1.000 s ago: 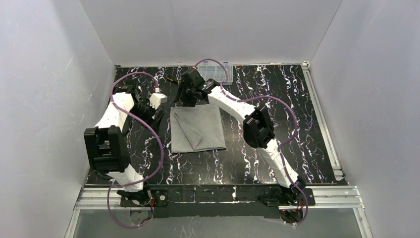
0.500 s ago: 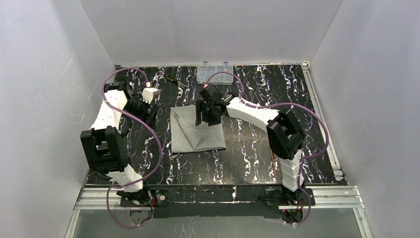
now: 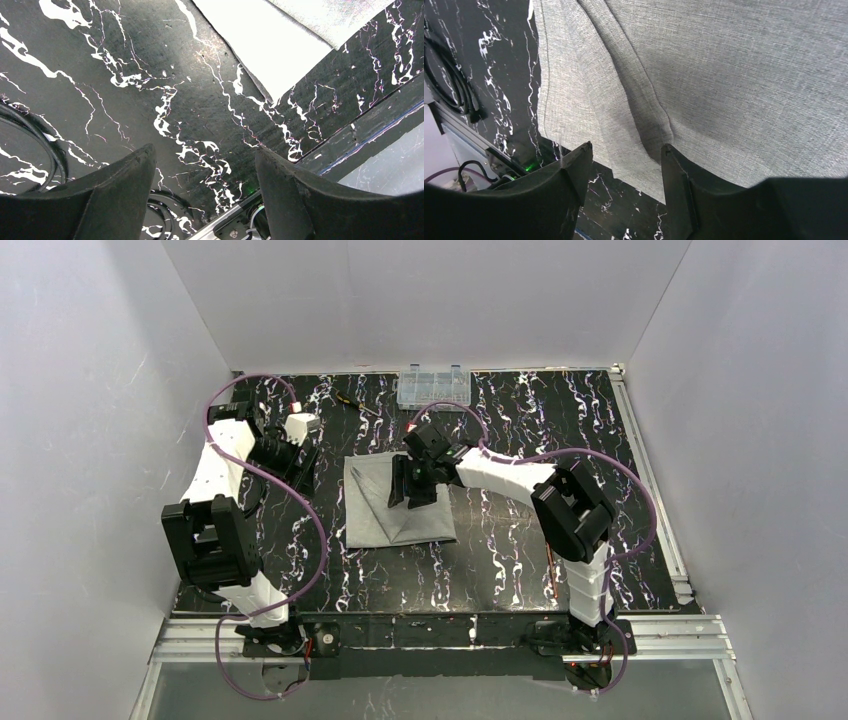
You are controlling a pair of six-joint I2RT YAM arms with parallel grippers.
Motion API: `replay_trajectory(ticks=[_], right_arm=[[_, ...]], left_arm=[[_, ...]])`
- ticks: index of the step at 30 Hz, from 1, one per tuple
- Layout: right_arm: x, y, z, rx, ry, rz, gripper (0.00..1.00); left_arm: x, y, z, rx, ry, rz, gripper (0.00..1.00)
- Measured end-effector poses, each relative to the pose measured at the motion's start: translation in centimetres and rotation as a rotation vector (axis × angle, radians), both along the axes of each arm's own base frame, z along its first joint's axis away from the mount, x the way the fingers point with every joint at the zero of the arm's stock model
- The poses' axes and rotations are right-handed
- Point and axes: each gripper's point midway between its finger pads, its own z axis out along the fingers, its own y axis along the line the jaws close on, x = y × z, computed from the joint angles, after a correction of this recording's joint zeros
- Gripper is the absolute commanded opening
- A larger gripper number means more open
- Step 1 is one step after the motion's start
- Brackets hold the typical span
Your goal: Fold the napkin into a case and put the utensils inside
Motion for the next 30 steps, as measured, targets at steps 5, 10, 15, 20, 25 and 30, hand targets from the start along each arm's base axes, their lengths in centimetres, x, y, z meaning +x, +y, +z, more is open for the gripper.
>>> replay_trajectory(ticks=[5, 10, 15, 20, 25, 30], right_arm=[[-0.4, 0.5, -0.4, 0.005, 0.01, 0.003, 0.67], [-0.7, 0.1, -0.9, -0.029, 0.013, -0.001, 0.73], [-0.6, -0.6, -1.3, -0.063, 0.003, -0.019, 0.75], [-1.6, -1.6, -2.8, -0.075, 0.026, -0.023, 0.7], [-1.8, -0.6, -2.7, -0.017, 0.034, -0.016, 0.55], [-2.2, 1.1, -1.6, 0.018, 0.007, 0.021, 0.25]], left_arm=[[0.0, 0.0, 0.0, -0.002, 0.002, 0.003, 0.7], [0.0, -0.1, 0.2, -0.006, 0.002, 0.002, 0.7], [-0.1, -0.1, 0.3, -0.007, 0.003, 0.001, 0.69], [-0.3, -0.1, 0.3, -0.008, 0.012, 0.002, 0.69], [-0.4, -0.1, 0.3, -0.006, 0.019, 0.006, 0.67], [-0.5, 0.0, 0.2, 0.002, 0.024, 0.014, 0.65]])
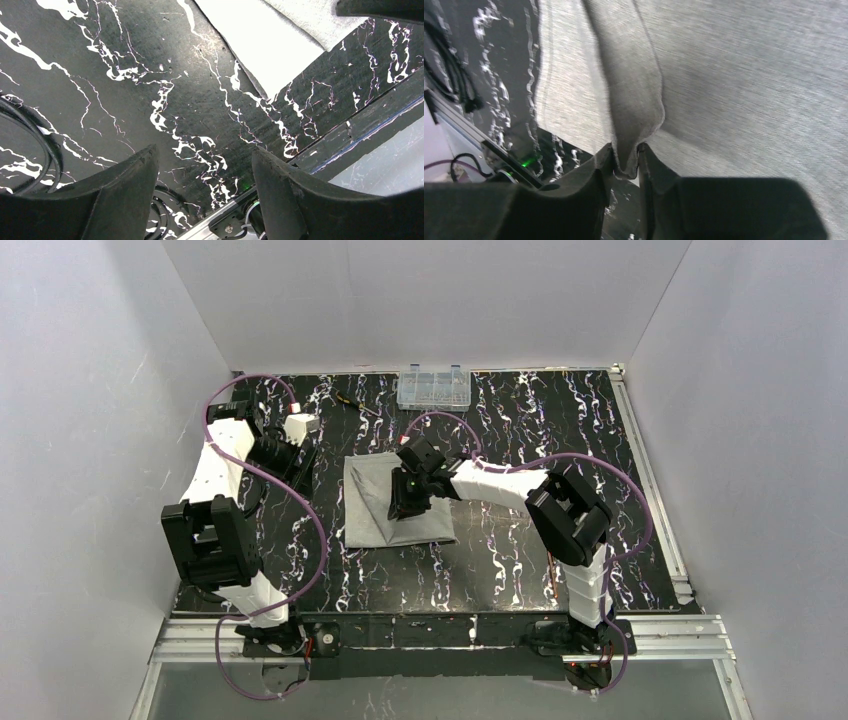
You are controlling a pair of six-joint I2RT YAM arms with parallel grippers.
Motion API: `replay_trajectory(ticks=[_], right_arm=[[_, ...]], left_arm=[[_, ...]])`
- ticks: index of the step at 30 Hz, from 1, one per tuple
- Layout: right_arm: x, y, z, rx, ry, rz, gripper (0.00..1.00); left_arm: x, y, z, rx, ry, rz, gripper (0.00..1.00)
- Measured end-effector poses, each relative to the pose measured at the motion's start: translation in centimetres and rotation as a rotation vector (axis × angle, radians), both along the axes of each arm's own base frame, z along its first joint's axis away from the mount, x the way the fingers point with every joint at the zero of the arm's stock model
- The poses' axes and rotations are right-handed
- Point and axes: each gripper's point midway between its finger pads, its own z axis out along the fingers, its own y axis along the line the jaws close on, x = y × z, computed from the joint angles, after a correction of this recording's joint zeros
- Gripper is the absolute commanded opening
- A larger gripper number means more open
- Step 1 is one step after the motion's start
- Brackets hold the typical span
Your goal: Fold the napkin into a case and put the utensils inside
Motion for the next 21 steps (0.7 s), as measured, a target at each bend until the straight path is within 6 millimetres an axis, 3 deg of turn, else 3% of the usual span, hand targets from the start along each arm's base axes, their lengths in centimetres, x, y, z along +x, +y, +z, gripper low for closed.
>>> replay_trajectory(ticks=[3, 11, 16, 21], right_arm=[[-0.2, 1.0, 0.9, 0.019, -0.023, 0.017, 0.18], [-0.7, 3.0, 2.8, 0.026, -0.101, 0.064, 0.2], [-1.3, 4.4, 4.0, 0.044, -0.135, 0.107, 0.28], [-2.6, 6.2, 3.7, 0.031, -0.154, 0.177, 0.41]], left_arm=[[0.0, 0.1, 0.0, 0.007, 0.001, 0.002, 0.65], [-0.1, 0.5, 0.1, 0.022, 0.0, 0.015, 0.63], [0.0, 0.9, 0.0, 0.032, 0.003, 0.036, 0.63], [0.0, 1.1, 0.0, 0.036, 0.004, 0.049, 0.64]])
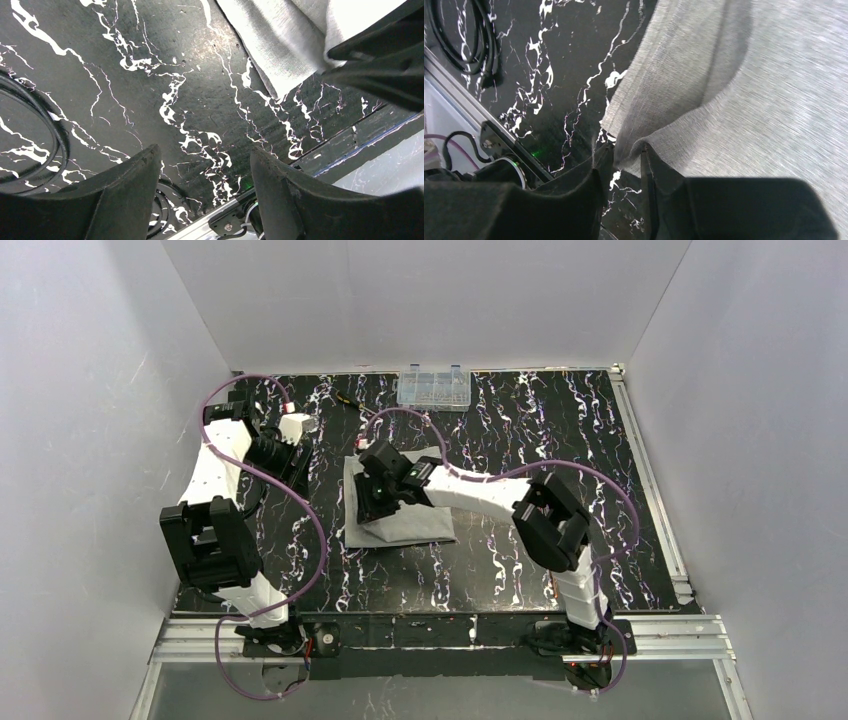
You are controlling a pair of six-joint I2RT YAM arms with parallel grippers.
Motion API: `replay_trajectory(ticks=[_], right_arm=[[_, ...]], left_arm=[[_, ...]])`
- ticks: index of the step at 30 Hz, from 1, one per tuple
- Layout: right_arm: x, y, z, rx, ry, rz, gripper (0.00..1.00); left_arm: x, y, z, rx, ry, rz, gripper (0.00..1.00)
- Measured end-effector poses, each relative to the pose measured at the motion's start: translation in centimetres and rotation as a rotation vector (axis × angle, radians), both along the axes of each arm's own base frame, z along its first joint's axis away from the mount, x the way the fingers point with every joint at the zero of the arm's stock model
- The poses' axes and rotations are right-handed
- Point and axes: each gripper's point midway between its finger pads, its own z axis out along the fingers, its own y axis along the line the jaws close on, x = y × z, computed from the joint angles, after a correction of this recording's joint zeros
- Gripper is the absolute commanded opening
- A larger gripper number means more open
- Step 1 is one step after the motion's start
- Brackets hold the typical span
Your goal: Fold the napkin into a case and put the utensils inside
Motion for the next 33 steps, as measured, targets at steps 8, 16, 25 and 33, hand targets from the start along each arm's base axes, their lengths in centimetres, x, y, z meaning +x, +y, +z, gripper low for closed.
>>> replay_trajectory(ticks=[8, 16, 25, 33], right_arm=[[-2.0, 1.4, -2.6, -0.093, -0.001, 0.122, 0.63], [2.5, 1.7, 3.3, -0.056, -0.096, 0.087, 0.6], [9.1, 3.2, 3.3, -0.123, -0.191, -0.021, 0.51], [10.0, 1.8, -3.3, -0.257, -0.142, -0.05, 0.47]], left_arm=[[0.2, 0.2, -0.3, 0.001, -0.003, 0.015, 0.65], [0.3, 0.7, 0.6, -0.049, -0.003, 0.088, 0.64], [0.6, 1.1, 1.4, -0.092, -0.018, 0.128, 0.63], [-0.4, -0.7, 1.5, -0.2, -0.009, 0.09, 0.61]])
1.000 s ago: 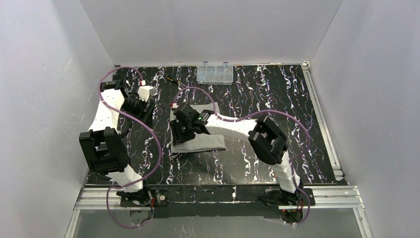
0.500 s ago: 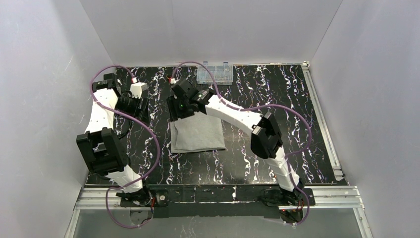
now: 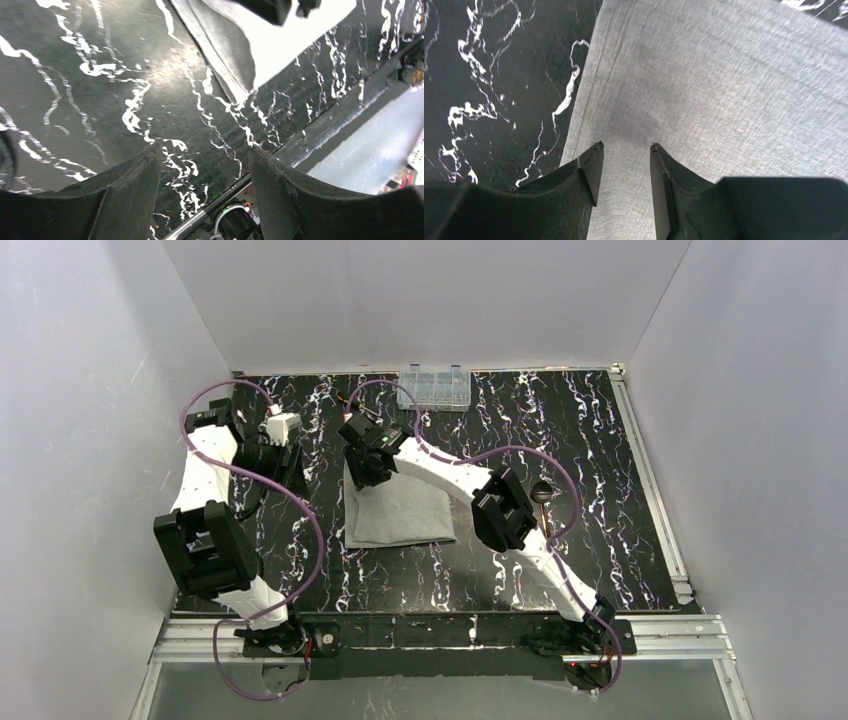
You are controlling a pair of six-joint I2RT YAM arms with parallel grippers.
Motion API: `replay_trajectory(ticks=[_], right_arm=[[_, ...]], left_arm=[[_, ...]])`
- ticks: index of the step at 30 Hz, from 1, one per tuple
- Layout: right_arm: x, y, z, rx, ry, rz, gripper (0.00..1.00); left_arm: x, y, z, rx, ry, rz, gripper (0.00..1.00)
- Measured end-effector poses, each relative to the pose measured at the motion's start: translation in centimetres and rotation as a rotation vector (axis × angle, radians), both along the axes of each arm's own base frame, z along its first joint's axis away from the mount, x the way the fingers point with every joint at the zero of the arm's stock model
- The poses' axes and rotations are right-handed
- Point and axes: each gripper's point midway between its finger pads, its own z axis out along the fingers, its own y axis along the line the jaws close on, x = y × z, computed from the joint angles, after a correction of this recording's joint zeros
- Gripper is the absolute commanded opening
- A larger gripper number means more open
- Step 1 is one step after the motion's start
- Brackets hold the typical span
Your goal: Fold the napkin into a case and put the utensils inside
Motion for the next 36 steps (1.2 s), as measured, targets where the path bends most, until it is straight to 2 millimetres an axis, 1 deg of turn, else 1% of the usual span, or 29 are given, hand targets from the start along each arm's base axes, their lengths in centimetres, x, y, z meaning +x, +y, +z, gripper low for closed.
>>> replay_trajectory(ticks=[3, 6, 7, 9, 10, 12, 14, 15, 18, 20, 23, 25, 27, 31, 33, 36], right_arm=[[1.2, 0.1, 0.3, 0.025, -0.018, -0.019, 0.5], [2.2, 0.5, 0.7, 0.059, -0.043, -0.031, 0.57], [2.7, 0.5, 0.8, 0.068, -0.053, -0.038, 0.58], [3.6, 0.2, 0.6, 0.075, -0.062, -0.054, 0.59], [3.8, -0.1, 0.3, 0.074, -0.061, -0.06, 0.6], [4.1, -1.9, -1.0, 0.042, -0.044, -0.081, 0.6], [4.3, -4.7, -2.1, 0.0, -0.018, -0.112, 0.6], [4.7, -5.9, -1.9, 0.002, -0.019, -0.127, 0.6], [5.8, -10.0, -0.1, 0.015, -0.018, -0.188, 0.59], [6.8, -12.2, 1.8, 0.049, -0.036, -0.229, 0.58], [7.9, -14.6, 3.8, 0.102, -0.064, -0.271, 0.57], [7.9, -15.5, 4.2, 0.116, -0.074, -0.283, 0.56], [7.3, -15.9, 3.5, 0.113, -0.064, -0.282, 0.55], [5.0, -17.5, -0.1, 0.069, 0.014, -0.279, 0.51], [3.9, -18.3, -1.5, 0.046, 0.053, -0.28, 0.49], [3.5, -18.4, -1.9, 0.051, 0.075, -0.273, 0.44]], left_arm=[[-1.7, -1.5, -0.3, -0.036, 0.015, -0.052, 0.61], [-3.4, -4.0, -0.7, -0.067, 0.028, -0.128, 0.6], [-3.9, -5.0, -0.8, -0.08, 0.032, -0.153, 0.6], [-4.2, -6.1, -1.0, -0.094, 0.046, -0.168, 0.59], [-4.0, -6.3, -1.1, -0.095, 0.048, -0.164, 0.58], [-3.2, -6.2, -1.6, -0.078, 0.049, -0.14, 0.56], [-2.2, -5.6, -2.5, -0.037, 0.063, -0.103, 0.55], [-1.6, -5.2, -3.0, -0.013, 0.071, -0.086, 0.55], [0.5, -4.2, -5.0, 0.079, 0.088, -0.047, 0.54], [1.5, -3.8, -6.3, 0.14, 0.098, -0.043, 0.53], [2.8, -4.2, -7.9, 0.194, 0.113, -0.061, 0.53], [3.5, -4.8, -8.7, 0.22, 0.116, -0.081, 0.52], [3.9, -5.6, -9.5, 0.247, 0.121, -0.109, 0.51], [4.1, -7.0, -11.1, 0.289, 0.145, -0.157, 0.49], [4.2, -7.4, -11.8, 0.302, 0.159, -0.167, 0.47], [4.1, -7.3, -12.6, 0.313, 0.176, -0.17, 0.4]])
